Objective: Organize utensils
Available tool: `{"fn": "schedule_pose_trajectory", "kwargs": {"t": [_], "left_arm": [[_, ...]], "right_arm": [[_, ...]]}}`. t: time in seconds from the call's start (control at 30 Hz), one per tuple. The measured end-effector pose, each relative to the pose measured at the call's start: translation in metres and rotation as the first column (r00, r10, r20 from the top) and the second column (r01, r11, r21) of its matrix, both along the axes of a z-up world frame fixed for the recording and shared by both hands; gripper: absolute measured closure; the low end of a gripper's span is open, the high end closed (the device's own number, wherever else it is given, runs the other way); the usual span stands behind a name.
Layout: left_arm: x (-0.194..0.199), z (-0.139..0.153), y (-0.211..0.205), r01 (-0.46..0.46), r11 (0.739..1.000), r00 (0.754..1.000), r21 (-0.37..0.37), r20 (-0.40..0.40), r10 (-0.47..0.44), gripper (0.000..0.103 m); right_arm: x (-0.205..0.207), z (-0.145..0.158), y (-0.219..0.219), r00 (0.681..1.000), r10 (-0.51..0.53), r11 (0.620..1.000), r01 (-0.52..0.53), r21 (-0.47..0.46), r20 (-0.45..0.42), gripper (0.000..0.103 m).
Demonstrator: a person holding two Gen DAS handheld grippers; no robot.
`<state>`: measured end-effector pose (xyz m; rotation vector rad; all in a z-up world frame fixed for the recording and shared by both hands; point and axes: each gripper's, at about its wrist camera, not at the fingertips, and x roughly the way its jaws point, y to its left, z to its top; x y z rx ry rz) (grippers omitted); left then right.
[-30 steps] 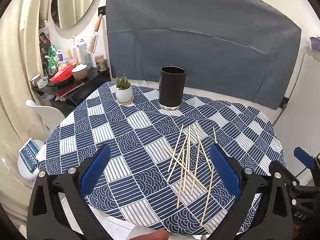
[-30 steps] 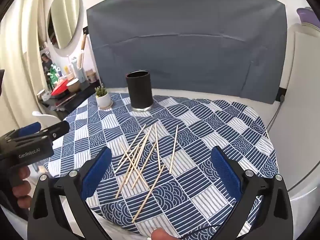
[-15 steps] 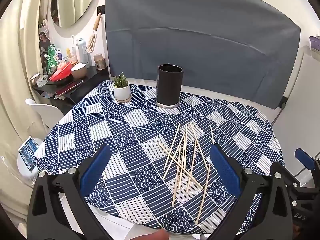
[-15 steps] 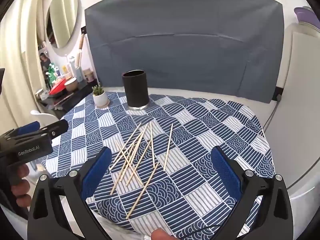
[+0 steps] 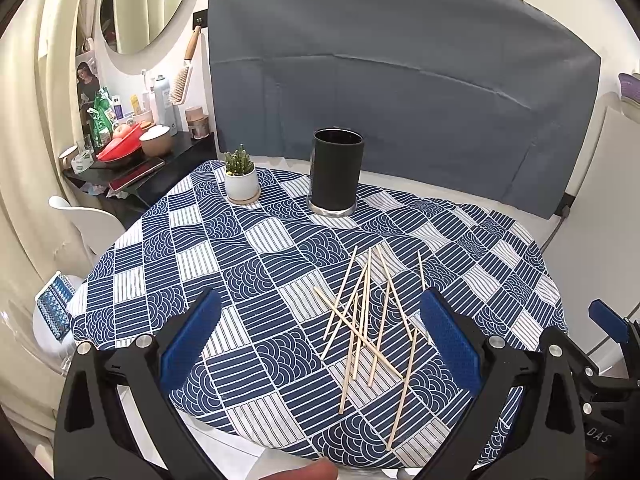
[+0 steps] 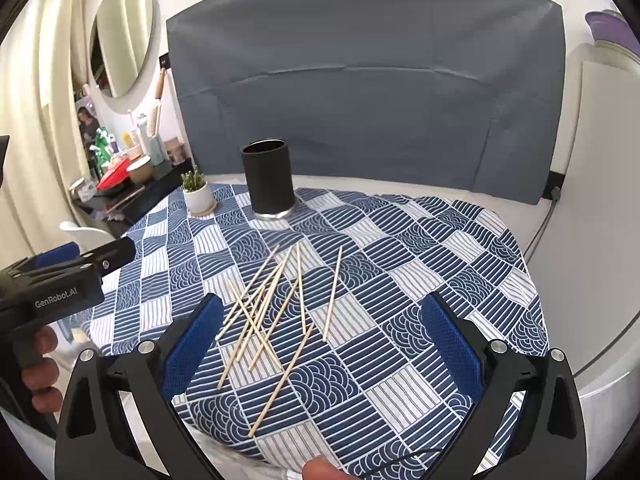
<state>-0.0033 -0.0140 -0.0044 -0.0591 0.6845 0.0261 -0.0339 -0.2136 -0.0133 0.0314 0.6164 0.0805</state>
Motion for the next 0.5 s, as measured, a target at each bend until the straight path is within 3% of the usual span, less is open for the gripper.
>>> {"fn": "schedule_pose_trajectory", "kwargs": {"t": [0.5], "left_arm": [[0.011, -0.006, 0.001, -0.008, 1.0, 0.999, -0.006, -0.042, 0.008, 0.006]], "right_arm": [[0.01, -0.007, 0.002, 0.999, 0.01, 1.0, -0.01, 0.007, -0.036, 0.008]]}}
